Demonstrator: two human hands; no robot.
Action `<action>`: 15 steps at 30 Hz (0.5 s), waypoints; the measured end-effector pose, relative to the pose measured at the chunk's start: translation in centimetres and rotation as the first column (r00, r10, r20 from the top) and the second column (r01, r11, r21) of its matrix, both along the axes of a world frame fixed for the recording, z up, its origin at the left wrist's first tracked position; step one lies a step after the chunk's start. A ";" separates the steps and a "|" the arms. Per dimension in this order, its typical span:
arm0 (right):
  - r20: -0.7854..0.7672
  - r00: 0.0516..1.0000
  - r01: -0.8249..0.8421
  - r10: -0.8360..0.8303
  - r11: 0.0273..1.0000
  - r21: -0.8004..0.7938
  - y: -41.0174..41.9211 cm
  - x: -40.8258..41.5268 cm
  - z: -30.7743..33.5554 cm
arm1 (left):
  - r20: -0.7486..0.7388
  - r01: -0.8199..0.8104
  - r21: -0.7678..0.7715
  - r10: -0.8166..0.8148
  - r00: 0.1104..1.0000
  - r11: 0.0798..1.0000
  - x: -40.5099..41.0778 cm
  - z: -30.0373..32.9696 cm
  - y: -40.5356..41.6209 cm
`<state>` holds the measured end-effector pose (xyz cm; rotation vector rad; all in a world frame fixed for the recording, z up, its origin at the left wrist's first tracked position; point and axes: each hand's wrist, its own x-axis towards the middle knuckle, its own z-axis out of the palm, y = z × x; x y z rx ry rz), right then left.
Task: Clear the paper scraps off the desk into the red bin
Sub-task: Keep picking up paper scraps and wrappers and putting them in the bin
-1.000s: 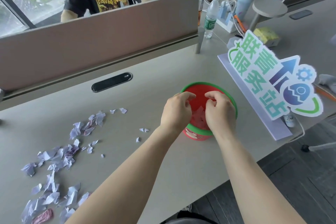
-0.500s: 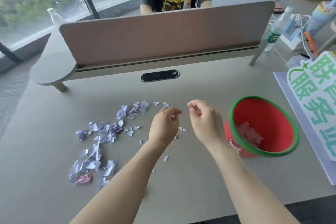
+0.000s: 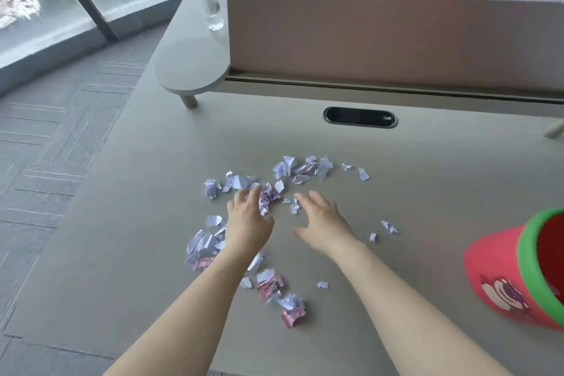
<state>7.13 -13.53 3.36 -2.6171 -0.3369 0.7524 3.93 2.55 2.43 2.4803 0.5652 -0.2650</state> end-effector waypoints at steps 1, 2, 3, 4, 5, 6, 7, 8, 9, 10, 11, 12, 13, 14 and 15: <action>-0.012 1.000 -0.015 0.014 1.000 -0.015 1.0 0.3 -0.3 | -0.017 -0.008 0.008 0.009 1.000 1.000 0.1 -0.3 0.9; -0.021 0.999 -0.028 0.027 0.999 -0.031 1.9 0.6 -0.7 | -0.031 -0.014 0.015 0.014 0.999 1.000 0.3 -0.6 1.7; -0.022 0.999 -0.041 0.040 0.998 -0.048 2.7 0.8 -1.0 | -0.042 -0.011 0.027 0.012 0.999 1.000 0.5 -0.9 2.5; -0.015 0.998 -0.056 0.055 0.996 -0.068 3.5 1.1 -1.4 | -0.054 -0.003 0.040 0.005 0.999 0.999 0.7 -1.1 3.2; -0.001 0.997 -0.072 0.072 0.993 -0.090 4.1 1.4 -1.6 | -0.068 0.014 0.055 -0.010 0.998 0.998 0.9 -1.3 3.7; 0.014 0.996 -0.087 0.089 0.990 -0.109 4.9 1.8 -2.0 | -0.082 0.036 0.073 -0.030 0.996 0.997 1.2 -1.5 4.4; 0.025 0.995 -0.093 0.097 0.988 -0.123 5.6 2.2 -2.4 | -0.093 0.063 0.094 -0.054 0.994 0.994 1.5 -1.7 5.0; 0.030 0.995 -0.095 0.100 0.987 -0.132 6.2 2.5 -2.8 | -0.103 0.092 0.116 -0.080 0.991 0.989 1.7 -1.9 5.6; 0.036 0.994 -0.097 0.103 0.985 -0.140 6.7 2.9 -3.0 | -0.117 0.117 0.132 -0.102 0.988 0.984 2.0 -2.1 6.1; 0.043 0.993 -0.104 0.112 0.983 -0.153 7.4 3.3 -3.4 | -0.138 0.136 0.138 -0.116 0.984 0.981 2.3 -2.4 6.7; 0.054 0.991 -0.113 0.124 0.980 -0.166 7.7 3.6 -3.7 | -0.157 0.153 0.138 -0.131 0.979 0.979 2.6 -2.7 7.0; 0.063 0.988 -0.126 0.139 0.976 -0.180 8.1 4.0 -4.0 | -0.172 0.171 0.131 -0.147 0.974 0.977 2.8 -3.0 7.4; 0.068 0.986 -0.137 0.152 0.972 -0.193 8.5 4.3 -4.2 | -0.184 0.187 0.118 -0.164 0.969 0.975 3.1 -3.2 7.7; 0.067 0.984 -0.146 0.163 0.968 -0.204 8.9 4.7 -4.4 | -0.191 0.203 0.106 -0.181 0.965 0.973 3.4 -3.6 8.0; 0.059 0.984 -0.154 0.170 0.965 -0.212 9.1 4.9 -4.6 | -0.197 0.221 0.098 -0.199 0.960 0.970 3.6 -3.8 8.2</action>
